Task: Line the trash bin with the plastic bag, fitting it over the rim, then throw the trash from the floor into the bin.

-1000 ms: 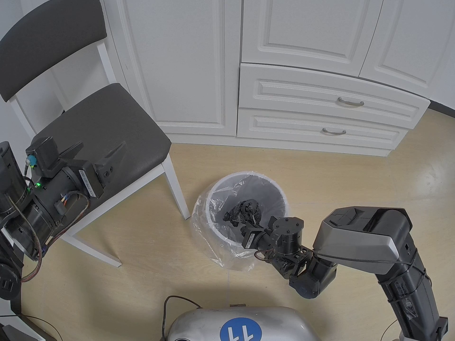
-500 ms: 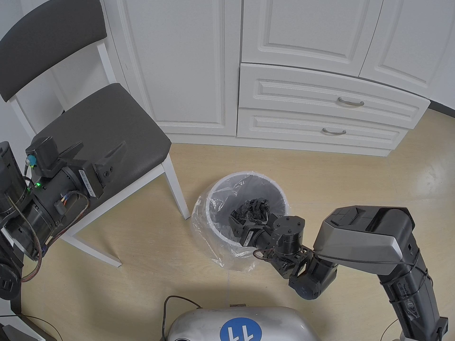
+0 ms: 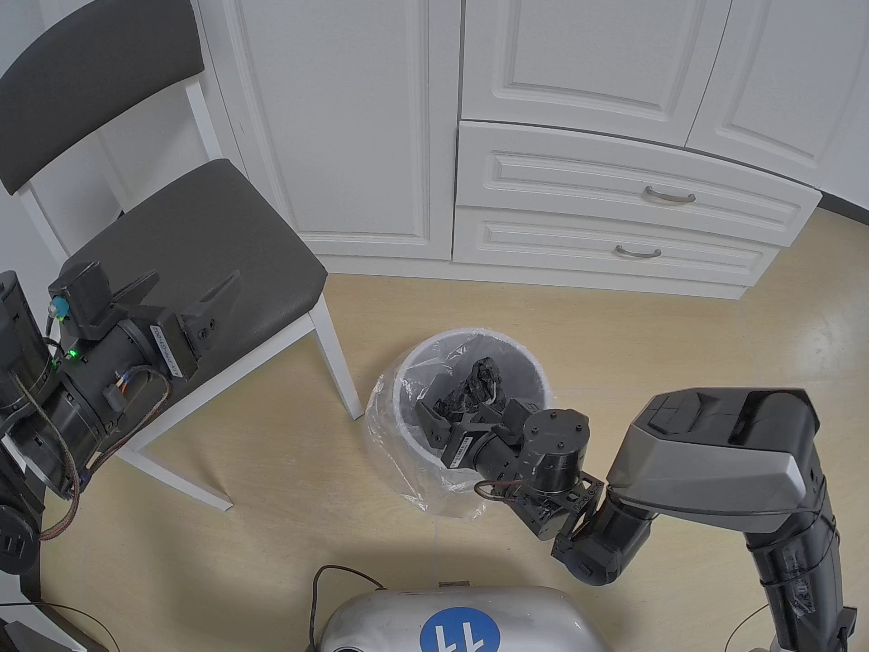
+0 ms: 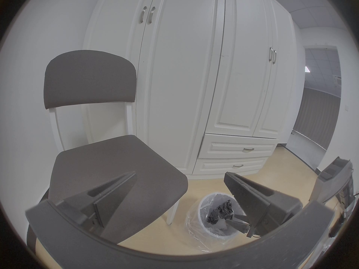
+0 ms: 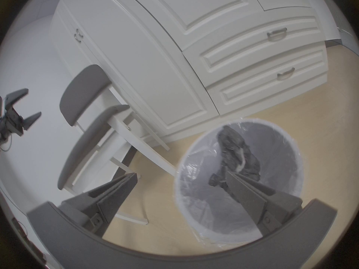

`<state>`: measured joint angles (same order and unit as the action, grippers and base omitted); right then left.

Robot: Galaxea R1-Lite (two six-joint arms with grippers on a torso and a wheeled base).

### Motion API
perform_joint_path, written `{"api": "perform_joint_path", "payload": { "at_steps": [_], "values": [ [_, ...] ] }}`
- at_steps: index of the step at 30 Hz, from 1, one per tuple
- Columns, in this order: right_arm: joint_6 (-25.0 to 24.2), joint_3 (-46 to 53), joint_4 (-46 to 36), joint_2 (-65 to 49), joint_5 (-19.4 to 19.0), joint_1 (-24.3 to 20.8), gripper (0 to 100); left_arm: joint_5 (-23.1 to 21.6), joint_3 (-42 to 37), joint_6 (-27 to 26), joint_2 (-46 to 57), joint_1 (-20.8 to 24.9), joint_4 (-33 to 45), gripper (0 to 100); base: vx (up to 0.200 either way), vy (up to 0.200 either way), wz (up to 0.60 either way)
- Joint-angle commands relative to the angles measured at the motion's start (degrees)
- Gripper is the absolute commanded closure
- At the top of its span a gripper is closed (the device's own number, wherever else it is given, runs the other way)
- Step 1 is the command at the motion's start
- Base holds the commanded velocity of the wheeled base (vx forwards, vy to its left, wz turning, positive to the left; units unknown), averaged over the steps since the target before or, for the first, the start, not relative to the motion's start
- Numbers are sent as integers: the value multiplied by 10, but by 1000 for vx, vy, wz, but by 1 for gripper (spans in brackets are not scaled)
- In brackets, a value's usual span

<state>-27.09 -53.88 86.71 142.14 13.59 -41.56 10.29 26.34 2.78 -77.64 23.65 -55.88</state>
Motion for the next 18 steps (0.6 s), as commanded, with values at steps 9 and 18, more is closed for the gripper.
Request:
{"api": "perform_joint_path", "payload": {
  "at_steps": [9, 18],
  "values": [
    [41, 106, -64, -220, -9, 17, 0, -19, -9, 1, -6, 6, 0, 0, 0, 0, 0],
    [174, 172, -183, -354, -9, 94, 0, -16, -32, 1, -28, 53, -3, 0, 0, 0, 0]
  ]
}}
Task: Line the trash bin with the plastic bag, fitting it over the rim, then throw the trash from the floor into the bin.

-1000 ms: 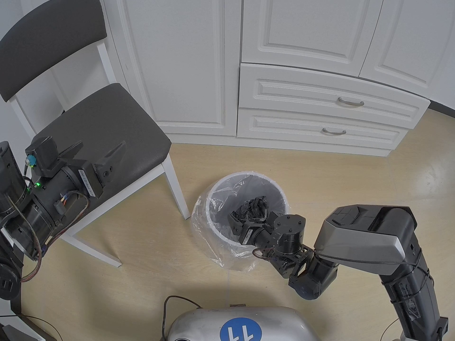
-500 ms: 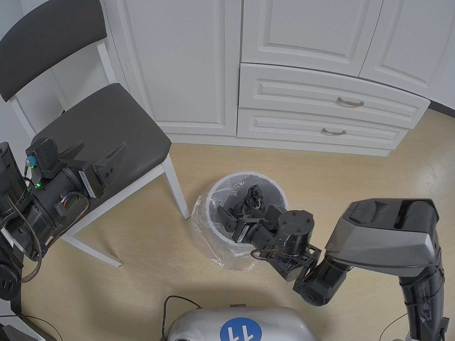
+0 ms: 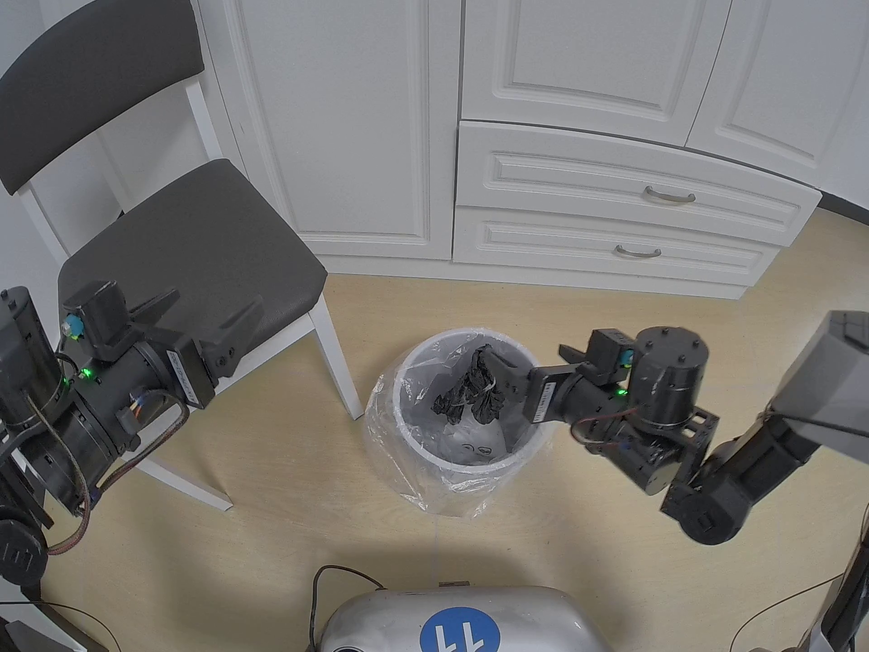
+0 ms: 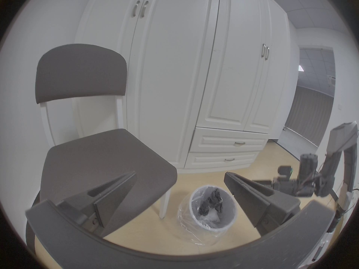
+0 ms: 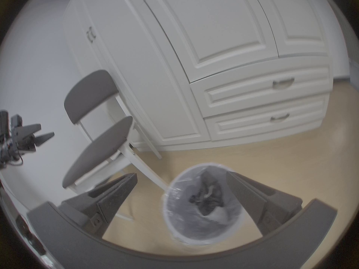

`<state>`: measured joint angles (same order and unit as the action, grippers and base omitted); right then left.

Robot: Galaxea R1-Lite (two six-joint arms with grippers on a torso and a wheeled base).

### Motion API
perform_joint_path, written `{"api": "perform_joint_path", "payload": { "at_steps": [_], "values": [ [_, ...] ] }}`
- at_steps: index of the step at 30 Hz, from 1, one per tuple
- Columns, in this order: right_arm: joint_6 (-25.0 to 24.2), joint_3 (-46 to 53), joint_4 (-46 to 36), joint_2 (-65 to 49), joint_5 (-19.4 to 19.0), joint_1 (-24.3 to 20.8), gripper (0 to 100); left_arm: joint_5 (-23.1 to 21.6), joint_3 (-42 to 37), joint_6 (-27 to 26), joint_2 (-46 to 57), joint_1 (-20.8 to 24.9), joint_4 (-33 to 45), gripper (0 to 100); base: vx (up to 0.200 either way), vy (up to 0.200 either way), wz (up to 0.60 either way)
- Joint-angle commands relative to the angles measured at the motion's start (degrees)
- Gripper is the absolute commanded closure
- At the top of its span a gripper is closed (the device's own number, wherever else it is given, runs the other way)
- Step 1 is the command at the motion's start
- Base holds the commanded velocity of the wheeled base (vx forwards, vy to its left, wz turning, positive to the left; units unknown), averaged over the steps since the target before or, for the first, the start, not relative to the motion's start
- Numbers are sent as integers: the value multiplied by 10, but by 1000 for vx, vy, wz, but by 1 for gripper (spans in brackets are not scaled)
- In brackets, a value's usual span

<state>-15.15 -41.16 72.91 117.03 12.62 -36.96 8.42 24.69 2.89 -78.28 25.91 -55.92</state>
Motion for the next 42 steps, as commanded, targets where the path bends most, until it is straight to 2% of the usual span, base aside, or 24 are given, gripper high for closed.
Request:
{"api": "perform_joint_path", "payload": {
  "at_steps": [1, 4, 8, 13, 18, 22, 29, 32, 34, 35, 36, 37, 38, 42],
  "values": [
    [64, 48, -51, -109, 1, 51, 0, 4, -16, 0, -26, 33, -3, 0, 0, 0, 0],
    [94, 54, -53, -120, 14, 67, 0, 7, -17, -3, -52, 37, -6, 0, 0, 0, 0],
    [136, 58, -51, -122, 63, 116, 0, 12, -22, -3, -76, 37, -16, 0, 0, 0, 0],
    [152, 83, -47, -140, 62, 167, 0, 12, -30, -3, -84, 37, -49, 0, 0, 0, 0],
    [150, 109, -52, -157, 59, 196, 0, 27, -34, -3, -66, 38, -79, 0, 0, 0, 0],
    [139, 135, -53, -173, 60, 191, 0, 33, -24, -4, -43, 35, -85, 0, 0, 0, 0],
    [147, 136, -73, -237, 66, 186, 0, 32, -15, -52, 22, 13, -67, 0, 0, 0, 0],
    [147, 121, -172, -313, 65, 172, 0, 28, 8, -54, 58, 12, -27, 0, 0, 0, 0],
    [145, 99, -262, -364, 65, 170, 0, 31, 38, -54, 88, 12, 34, 0, 0, 0, 0],
    [145, 97, -268, -369, 65, 170, 0, 31, 41, -54, 90, 12, 39, 0, 0, 0, 0],
    [144, 72, -339, -404, 65, 172, 0, 32, 76, -54, 122, 12, 107, 0, 0, 0, 0],
    [144, 66, -355, -411, 66, 175, 0, 32, 84, -53, 129, 12, 127, 0, 0, 0, 0],
    [144, 47, -407, -434, 67, 179, 0, 32, 118, -52, 157, 12, 199, 0, 0, 0, 0],
    [134, 55, -465, -478, 72, 199, 0, 32, 142, -34, 213, -6, 327, 0, 0, 0, 0]
  ]
}}
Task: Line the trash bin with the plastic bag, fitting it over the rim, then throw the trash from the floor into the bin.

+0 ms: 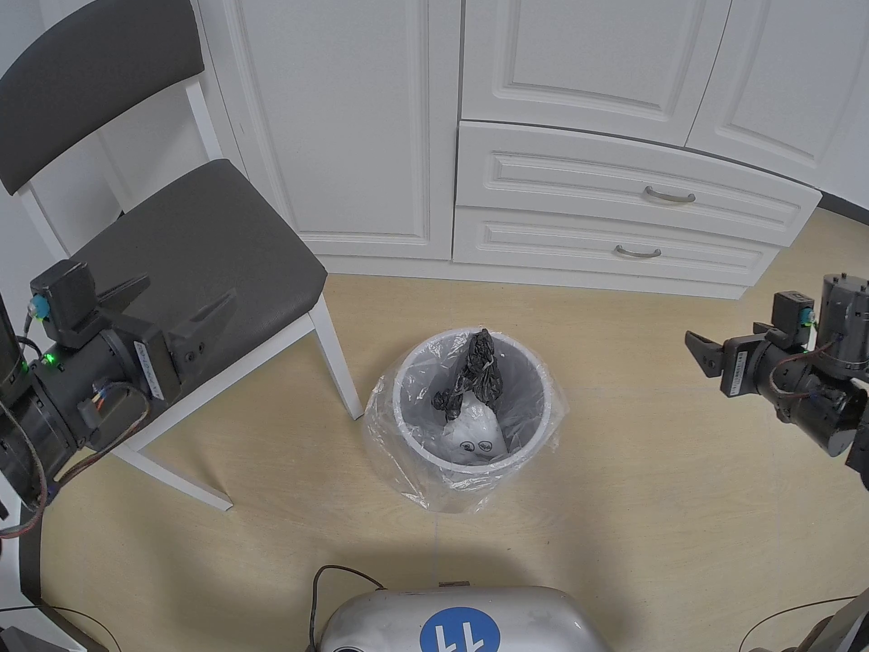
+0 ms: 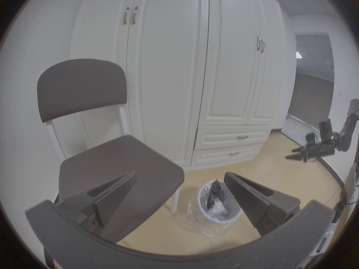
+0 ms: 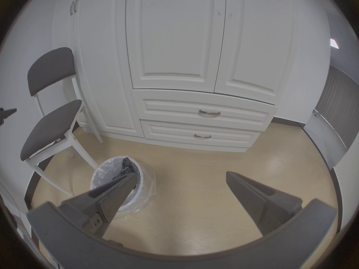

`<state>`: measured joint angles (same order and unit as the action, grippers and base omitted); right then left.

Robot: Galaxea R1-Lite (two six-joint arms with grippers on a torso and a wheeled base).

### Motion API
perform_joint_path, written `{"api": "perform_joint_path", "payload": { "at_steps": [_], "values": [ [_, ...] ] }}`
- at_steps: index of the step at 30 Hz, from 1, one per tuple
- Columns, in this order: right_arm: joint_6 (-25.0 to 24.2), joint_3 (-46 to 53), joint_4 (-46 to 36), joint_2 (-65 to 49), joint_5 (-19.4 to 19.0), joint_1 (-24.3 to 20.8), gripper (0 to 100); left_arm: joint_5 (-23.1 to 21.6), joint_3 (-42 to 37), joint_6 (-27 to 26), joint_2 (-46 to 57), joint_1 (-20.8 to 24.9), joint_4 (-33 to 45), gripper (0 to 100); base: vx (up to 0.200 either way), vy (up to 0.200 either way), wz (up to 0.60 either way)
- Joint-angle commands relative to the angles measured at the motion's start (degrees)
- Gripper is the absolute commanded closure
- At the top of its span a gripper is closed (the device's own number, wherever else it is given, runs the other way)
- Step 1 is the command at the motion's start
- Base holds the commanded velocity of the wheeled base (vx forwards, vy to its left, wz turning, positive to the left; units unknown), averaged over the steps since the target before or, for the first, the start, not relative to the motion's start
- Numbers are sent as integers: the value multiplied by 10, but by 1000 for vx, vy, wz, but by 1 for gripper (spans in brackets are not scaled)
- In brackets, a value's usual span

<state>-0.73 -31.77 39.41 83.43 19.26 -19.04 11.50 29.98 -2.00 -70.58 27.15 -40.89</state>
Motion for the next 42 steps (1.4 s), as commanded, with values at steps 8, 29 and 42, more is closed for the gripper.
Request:
{"api": "perform_joint_path", "payload": {
  "at_steps": [8, 29, 42],
  "values": [
    [-39, 56, -146, -258, 29, 66, 0, 28, 82, 18, 257, -39, 296, 0, 0, 0, 0],
    [-71, 123, -175, -561, 24, 169, 0, 41, 92, 18, 386, -187, 370, 0, 0, 0, 0],
    [-72, 116, -380, -775, 35, 174, 0, 89, 105, 15, 469, -200, 452, 0, 0, 0, 0]
  ]
}}
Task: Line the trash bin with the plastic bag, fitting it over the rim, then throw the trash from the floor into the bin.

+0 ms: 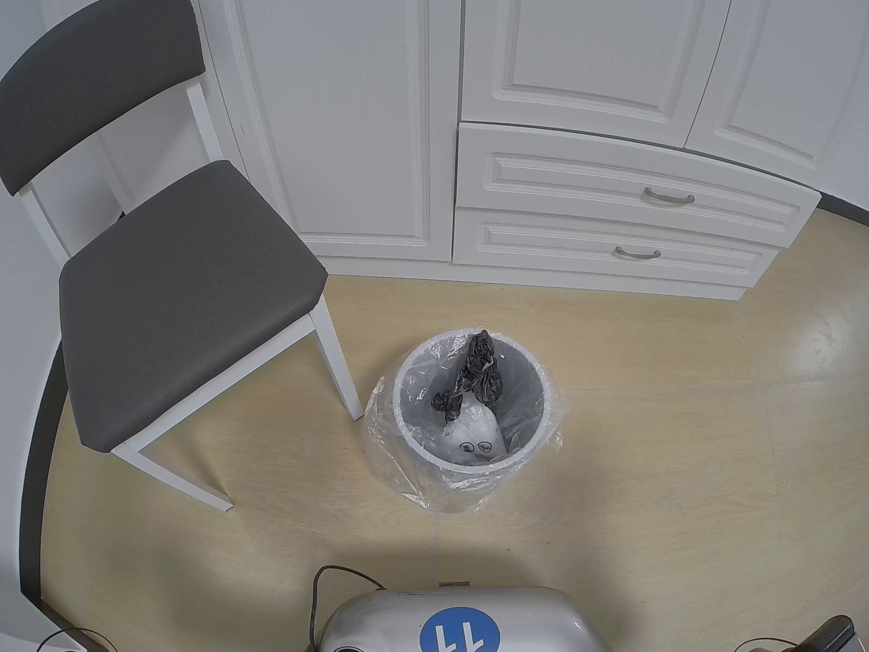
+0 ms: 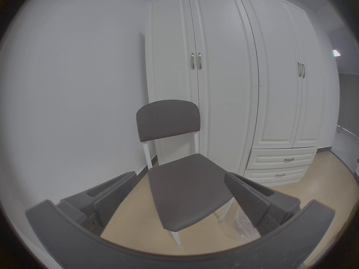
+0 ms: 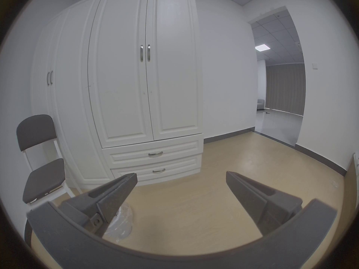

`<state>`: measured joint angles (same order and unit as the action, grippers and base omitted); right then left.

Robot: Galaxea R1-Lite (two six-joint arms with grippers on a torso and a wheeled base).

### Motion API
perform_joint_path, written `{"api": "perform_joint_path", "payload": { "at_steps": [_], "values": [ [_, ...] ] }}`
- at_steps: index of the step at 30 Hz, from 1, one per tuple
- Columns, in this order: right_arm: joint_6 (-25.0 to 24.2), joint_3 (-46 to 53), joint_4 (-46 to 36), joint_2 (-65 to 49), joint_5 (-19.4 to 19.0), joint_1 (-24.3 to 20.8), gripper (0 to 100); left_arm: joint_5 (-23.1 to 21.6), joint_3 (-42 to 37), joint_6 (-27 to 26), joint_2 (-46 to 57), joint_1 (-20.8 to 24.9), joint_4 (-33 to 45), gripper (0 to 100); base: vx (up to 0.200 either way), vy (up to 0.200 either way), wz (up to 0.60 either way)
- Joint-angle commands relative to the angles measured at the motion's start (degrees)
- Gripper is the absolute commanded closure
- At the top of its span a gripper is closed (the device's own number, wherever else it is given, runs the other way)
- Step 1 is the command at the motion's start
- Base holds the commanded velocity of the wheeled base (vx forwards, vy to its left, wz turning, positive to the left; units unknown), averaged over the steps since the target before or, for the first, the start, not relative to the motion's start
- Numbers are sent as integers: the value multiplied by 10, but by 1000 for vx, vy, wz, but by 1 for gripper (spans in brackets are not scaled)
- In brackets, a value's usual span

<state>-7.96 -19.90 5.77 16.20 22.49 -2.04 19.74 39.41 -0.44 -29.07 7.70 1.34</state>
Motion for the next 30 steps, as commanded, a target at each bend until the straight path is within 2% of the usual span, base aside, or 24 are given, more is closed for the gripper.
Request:
{"api": "perform_joint_path", "payload": {
  "at_steps": [1, 9, 18, 19, 25, 30],
  "values": [
    [1, -3, -50, -110, 3, 4, 0, 7, 14, -1, 59, -6, 38, 0, 0, 0, 0],
    [-1, 26, -52, -162, 3, 19, 0, 6, 21, -3, 117, -25, 108, 0, 0, 0, 0],
    [-4, 23, -50, -162, -22, 19, 0, 3, 15, -13, 158, -62, 148, 0, 0, 0, 0],
    [-5, 27, -36, -162, -36, 19, 0, 2, 3, -14, 172, -69, 161, 0, 0, 0, 0],
    [-10, 34, -12, -162, -60, 19, 0, 0, -65, -16, 227, -74, 167, 0, 0, 0, 0],
    [-40, 31, -11, -162, -88, 19, 0, -3, -125, -25, 277, -73, 166, 0, 0, 0, 0]
  ]
}}
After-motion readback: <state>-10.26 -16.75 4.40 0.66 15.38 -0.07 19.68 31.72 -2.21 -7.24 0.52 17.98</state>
